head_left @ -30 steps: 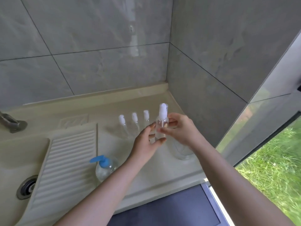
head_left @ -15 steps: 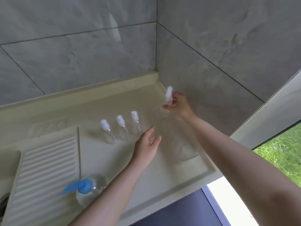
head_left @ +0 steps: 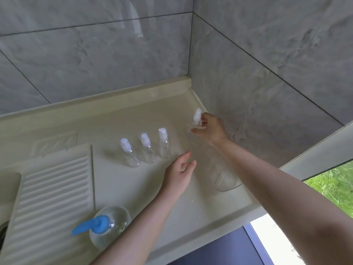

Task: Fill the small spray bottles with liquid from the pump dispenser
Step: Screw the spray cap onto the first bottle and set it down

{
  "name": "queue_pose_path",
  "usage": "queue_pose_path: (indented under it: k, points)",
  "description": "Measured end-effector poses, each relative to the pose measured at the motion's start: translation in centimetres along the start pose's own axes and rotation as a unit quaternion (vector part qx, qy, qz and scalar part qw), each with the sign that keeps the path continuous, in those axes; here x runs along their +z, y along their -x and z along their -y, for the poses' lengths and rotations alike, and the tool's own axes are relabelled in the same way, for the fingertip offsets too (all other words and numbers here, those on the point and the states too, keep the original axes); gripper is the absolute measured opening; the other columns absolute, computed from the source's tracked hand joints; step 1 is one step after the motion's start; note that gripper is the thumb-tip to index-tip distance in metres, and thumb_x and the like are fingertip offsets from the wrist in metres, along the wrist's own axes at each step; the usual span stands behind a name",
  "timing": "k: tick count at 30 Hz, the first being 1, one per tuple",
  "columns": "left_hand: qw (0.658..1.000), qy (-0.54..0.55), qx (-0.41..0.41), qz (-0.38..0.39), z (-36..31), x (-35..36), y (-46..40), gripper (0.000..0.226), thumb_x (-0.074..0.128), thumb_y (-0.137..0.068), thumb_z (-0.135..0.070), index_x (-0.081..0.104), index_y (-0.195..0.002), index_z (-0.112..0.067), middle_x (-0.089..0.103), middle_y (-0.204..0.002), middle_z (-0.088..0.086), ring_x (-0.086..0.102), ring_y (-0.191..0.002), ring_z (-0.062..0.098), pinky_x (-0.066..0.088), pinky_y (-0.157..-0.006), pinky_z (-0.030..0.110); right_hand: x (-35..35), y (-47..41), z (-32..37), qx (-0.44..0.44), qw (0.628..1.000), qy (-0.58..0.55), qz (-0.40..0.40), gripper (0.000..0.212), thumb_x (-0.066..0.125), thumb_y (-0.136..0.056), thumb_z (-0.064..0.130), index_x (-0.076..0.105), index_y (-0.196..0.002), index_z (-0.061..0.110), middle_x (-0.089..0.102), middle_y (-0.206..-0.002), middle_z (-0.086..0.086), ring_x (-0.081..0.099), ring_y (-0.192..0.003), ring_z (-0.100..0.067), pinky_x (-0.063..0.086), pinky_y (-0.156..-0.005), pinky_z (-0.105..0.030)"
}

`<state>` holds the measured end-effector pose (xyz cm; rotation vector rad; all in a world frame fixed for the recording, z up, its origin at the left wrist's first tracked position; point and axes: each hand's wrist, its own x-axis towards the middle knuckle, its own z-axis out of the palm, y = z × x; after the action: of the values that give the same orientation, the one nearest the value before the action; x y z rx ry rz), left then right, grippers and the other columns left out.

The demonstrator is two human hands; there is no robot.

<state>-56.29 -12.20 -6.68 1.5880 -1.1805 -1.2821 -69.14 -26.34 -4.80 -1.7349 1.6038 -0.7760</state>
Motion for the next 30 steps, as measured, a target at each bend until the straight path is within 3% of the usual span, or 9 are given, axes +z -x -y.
queue_pose_path:
  k: [3, 8, 15, 18, 21, 24, 27, 30]
  points:
    - [1.000, 0.006, -0.006, -0.002, 0.0, -0.1, -0.1, 0.040, 0.059, -0.097, -0.018, 0.056, -0.137, -0.017, 0.061, -0.133, -0.003, 0.060, -0.114, 0.003, 0.041, -0.106, 0.020, 0.1, 0.0, 0.1, -0.004, 1.000, 0.016, -0.003, 0.036, 0.087, -0.074, 0.018, 0.066, -0.102, 0.011, 0.067, -0.095, 0.000, 0.065, -0.088, -0.016, 0.047, -0.079, -0.025]
    - [1.000, 0.015, -0.008, 0.002, -0.2, -0.2, 0.1, 0.037, 0.059, -0.097, -0.017, 0.058, -0.134, -0.015, 0.064, -0.126, -0.005, 0.059, -0.107, -0.003, 0.039, -0.090, 0.001, 0.1, -0.2, 0.1, -0.008, 0.999, 0.035, 0.001, 0.042, 0.086, -0.076, 0.020, 0.066, -0.111, 0.008, 0.071, -0.106, -0.005, 0.066, -0.093, -0.018, 0.048, -0.083, -0.027]
    - [1.000, 0.017, 0.003, -0.012, -0.6, -0.4, 0.6, 0.030, 0.060, -0.097, -0.018, 0.063, -0.126, -0.017, 0.067, -0.116, -0.010, 0.062, -0.106, -0.003, 0.040, -0.088, 0.001, 0.3, -0.1, -0.1, 0.007, 1.000, 0.019, -0.004, 0.045, 0.085, -0.076, 0.019, 0.064, -0.115, 0.009, 0.070, -0.111, -0.006, 0.068, -0.101, -0.021, 0.049, -0.087, -0.029]
    - [1.000, 0.015, 0.008, -0.017, -1.0, -0.7, 1.0, 0.026, 0.061, -0.096, -0.021, 0.065, -0.122, -0.020, 0.068, -0.114, -0.012, 0.062, -0.104, -0.007, 0.043, -0.092, 0.006, 0.2, 0.1, -0.1, 0.001, 1.000, -0.012, -0.022, 0.065, 0.088, -0.072, 0.016, 0.058, -0.130, 0.013, 0.063, -0.124, -0.007, 0.064, -0.110, -0.024, 0.051, -0.094, -0.032]
    - [0.999, 0.008, 0.017, -0.027, -1.7, -1.3, 1.8, 0.025, 0.061, -0.096, -0.022, 0.066, -0.120, -0.021, 0.070, -0.114, -0.012, 0.062, -0.104, -0.007, 0.042, -0.088, 0.006, -0.3, 1.4, 0.7, -0.052, 0.995, -0.011, -0.086, 0.081, 0.083, -0.075, 0.016, 0.044, -0.146, 0.018, 0.046, -0.145, -0.008, 0.047, -0.131, -0.025, 0.040, -0.111, -0.038]
    - [0.999, 0.006, 0.030, -0.035, -2.7, -1.9, 2.7, 0.025, 0.061, -0.096, -0.020, 0.066, -0.120, -0.019, 0.069, -0.113, -0.012, 0.060, -0.097, -0.014, 0.039, -0.082, 0.000, -1.2, 3.0, 2.6, -0.147, 0.976, -0.003, -0.160, 0.077, 0.075, -0.080, 0.010, 0.041, -0.149, 0.015, 0.038, -0.153, -0.010, 0.034, -0.142, -0.025, 0.028, -0.119, -0.036]
    - [0.998, 0.004, 0.047, -0.048, -3.7, -2.8, 3.8, 0.026, 0.061, -0.096, -0.019, 0.065, -0.122, -0.021, 0.068, -0.112, -0.012, 0.057, -0.093, -0.019, 0.036, -0.077, -0.004, -1.8, 4.5, 5.4, -0.245, 0.954, 0.006, -0.171, 0.065, 0.069, -0.080, 0.002, 0.050, -0.142, 0.010, 0.050, -0.143, -0.009, 0.044, -0.134, -0.023, 0.028, -0.112, -0.018]
    - [0.996, 0.018, 0.055, -0.067, -4.3, -3.8, 5.0, 0.028, 0.061, -0.095, -0.017, 0.063, -0.122, -0.022, 0.068, -0.111, -0.011, 0.060, -0.095, -0.010, 0.038, -0.079, 0.001, -1.2, 5.6, 7.9, -0.308, 0.940, 0.028, -0.145, 0.057, 0.066, -0.079, -0.001, 0.057, -0.134, 0.009, 0.061, -0.129, -0.005, 0.052, -0.120, -0.019, 0.029, -0.104, -0.010]
